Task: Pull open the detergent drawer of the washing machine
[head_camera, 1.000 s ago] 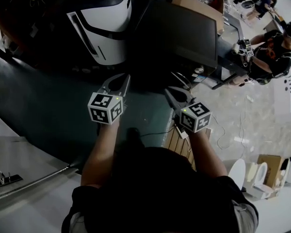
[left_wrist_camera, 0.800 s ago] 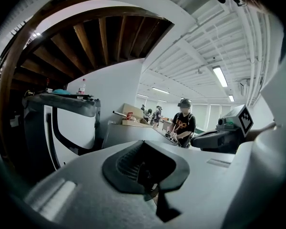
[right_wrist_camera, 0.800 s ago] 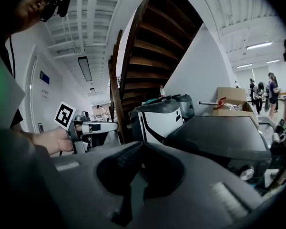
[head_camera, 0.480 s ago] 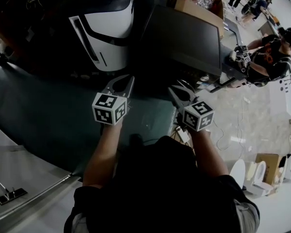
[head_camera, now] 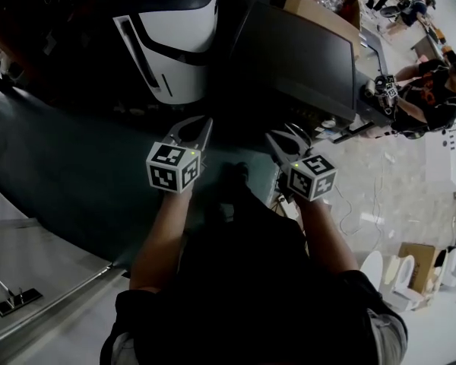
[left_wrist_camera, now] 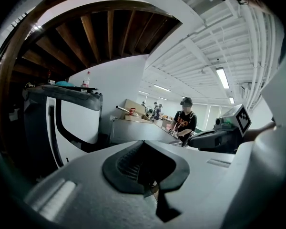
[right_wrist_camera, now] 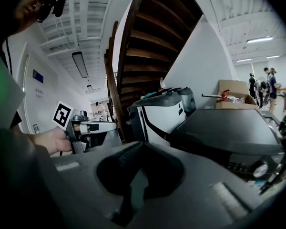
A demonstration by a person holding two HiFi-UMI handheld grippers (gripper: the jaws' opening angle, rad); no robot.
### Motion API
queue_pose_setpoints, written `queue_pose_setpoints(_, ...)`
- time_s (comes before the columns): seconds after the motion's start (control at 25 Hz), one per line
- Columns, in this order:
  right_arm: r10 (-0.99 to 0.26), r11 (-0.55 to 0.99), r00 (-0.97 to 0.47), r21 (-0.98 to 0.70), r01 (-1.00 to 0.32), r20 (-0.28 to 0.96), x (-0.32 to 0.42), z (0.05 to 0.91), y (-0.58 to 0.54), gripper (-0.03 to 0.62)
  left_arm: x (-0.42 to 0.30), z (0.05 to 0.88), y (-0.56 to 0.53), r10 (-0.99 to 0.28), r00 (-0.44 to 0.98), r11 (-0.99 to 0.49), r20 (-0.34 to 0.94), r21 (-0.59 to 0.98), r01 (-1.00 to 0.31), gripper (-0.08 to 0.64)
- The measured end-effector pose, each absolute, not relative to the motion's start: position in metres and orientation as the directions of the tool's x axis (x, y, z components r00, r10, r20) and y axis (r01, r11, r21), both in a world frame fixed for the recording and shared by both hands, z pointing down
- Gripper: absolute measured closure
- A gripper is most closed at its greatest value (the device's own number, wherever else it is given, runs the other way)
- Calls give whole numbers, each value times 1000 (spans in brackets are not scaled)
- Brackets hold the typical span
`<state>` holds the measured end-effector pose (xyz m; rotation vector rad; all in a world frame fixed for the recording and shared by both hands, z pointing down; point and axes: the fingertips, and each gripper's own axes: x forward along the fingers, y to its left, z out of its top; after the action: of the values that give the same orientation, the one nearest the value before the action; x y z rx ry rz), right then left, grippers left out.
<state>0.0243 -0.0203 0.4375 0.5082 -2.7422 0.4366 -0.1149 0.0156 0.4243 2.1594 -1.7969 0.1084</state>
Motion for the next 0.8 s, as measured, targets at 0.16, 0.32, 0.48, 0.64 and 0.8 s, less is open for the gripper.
queue_pose_setpoints(0.16, -272, 895, -898, -251, -369, 347, 7, 441, -35, 589, -126, 425, 4, -941, 191, -141, 278, 190, -972, 549)
queue_pose_setpoints(0.32, -263, 897, -904, -260, -358, 337, -5, 440, -59, 589, -136, 427, -19, -938, 186, -136, 293, 182, -974, 549)
queue_pose_setpoints(0.48, -266, 894, -902, -264, -362, 339, -8, 445, -94, 589, -144, 432, -55, -933, 186, -133, 307, 185, -974, 549)
queue_pose_setpoints(0.64, -272, 876, -894, -292, -383, 356, -11, 462, -142, 589, -151, 444, -93, -923, 186, -126, 338, 190, -974, 549)
queue_pose_setpoints(0.8, -268, 866, -900, -323, -381, 343, -22, 470, -189, 589, -161, 453, -135, -905, 187, -123, 382, 187, -975, 549)
